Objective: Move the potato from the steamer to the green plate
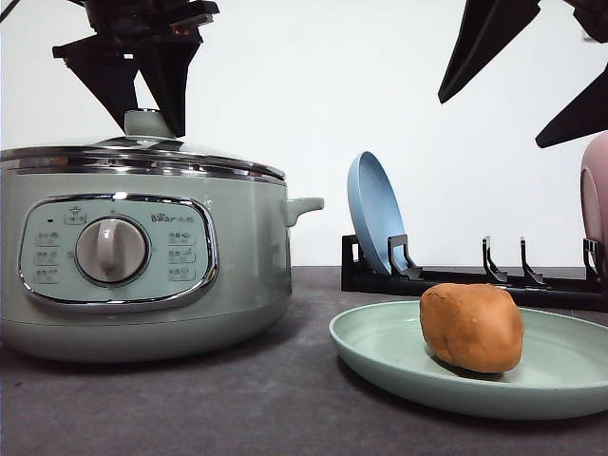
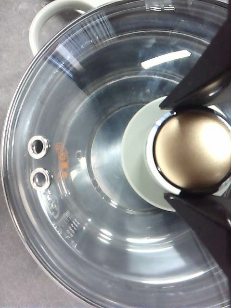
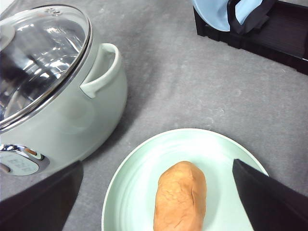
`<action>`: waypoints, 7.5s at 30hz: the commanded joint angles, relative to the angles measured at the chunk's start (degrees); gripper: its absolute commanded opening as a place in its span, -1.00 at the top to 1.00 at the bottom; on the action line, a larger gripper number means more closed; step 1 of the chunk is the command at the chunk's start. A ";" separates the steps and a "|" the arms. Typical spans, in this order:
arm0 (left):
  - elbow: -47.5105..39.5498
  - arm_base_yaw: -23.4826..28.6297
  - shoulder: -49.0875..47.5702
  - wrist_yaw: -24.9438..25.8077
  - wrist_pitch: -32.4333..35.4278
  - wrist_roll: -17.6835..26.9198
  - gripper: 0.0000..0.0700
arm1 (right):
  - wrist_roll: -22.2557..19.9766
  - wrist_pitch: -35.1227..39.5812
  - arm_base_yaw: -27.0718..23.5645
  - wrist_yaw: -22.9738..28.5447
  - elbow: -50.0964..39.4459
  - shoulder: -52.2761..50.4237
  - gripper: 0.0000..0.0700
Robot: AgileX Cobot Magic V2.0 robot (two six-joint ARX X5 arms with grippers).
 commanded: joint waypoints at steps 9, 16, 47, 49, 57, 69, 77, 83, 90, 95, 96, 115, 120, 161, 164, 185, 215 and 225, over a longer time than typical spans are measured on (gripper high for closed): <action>2.01 -0.42 0.95 -0.52 1.66 1.65 0.99 | -0.56 0.52 0.28 0.30 0.44 0.22 -0.80; 2.00 -0.59 0.95 -0.52 1.05 1.59 0.99 | -0.73 0.52 0.28 0.30 0.44 0.22 -0.80; 2.25 -1.06 -12.42 6.69 -0.82 -0.34 -0.35 | -1.95 -0.51 0.28 -4.47 0.44 0.22 -0.80; 2.25 -1.21 -14.47 10.08 -1.36 -0.36 -0.35 | -1.95 -1.19 0.28 -6.16 0.44 0.22 -0.80; 2.25 -2.86 -20.16 14.45 -5.60 -0.34 -0.34 | -1.99 -4.62 0.28 -13.61 0.44 0.22 -0.80; 2.25 -4.92 -21.89 15.74 -11.00 -0.27 -0.34 | -1.99 -9.23 0.31 -18.40 0.44 0.22 -0.80; 2.25 -4.92 -21.89 15.74 -10.94 -0.27 0.81 | -2.19 -10.18 0.31 -18.36 0.44 0.22 0.56; 2.25 -4.92 -21.89 15.74 -10.74 -0.30 1.00 | -3.34 -10.01 0.31 -18.21 0.44 0.22 1.00; 2.25 -4.92 -21.89 15.74 -10.74 -0.30 1.00 | -3.33 -9.40 0.31 -18.21 0.44 0.22 1.00; 2.25 -4.92 -21.89 15.74 -10.72 -0.29 1.00 | -3.32 -9.31 0.31 -18.21 0.44 0.22 1.00; 2.25 -4.92 -21.89 15.74 -10.73 -0.29 1.00 | -3.32 -9.31 0.31 -18.21 0.44 0.22 1.00; -2.01 5.44 -35.40 15.23 12.29 6.10 1.00 | -3.34 -9.31 0.31 -18.21 0.44 0.22 1.00; -12.27 15.31 -46.03 15.20 27.24 7.24 1.00 | -3.33 -9.31 0.31 -18.21 0.44 0.22 1.00; -98.03 28.00 -98.06 2.73 64.98 5.65 1.00 | -3.33 -9.31 0.31 -18.21 0.44 0.22 1.00; -98.58 28.00 -98.37 2.73 62.79 5.67 1.00 | -3.34 -9.32 0.31 -18.21 0.44 0.22 1.00; -99.69 27.89 -98.37 2.75 57.04 5.61 1.00 | -3.33 -9.31 0.31 -18.21 0.44 0.22 1.00; -99.67 27.89 -98.37 2.75 57.01 5.61 1.00 | -12.66 3.36 -15.36 -3.32 -4.61 -10.93 1.00; -99.67 27.89 -98.35 2.75 56.99 5.61 1.00 | -16.92 16.37 -33.37 -11.00 -20.22 -28.97 1.00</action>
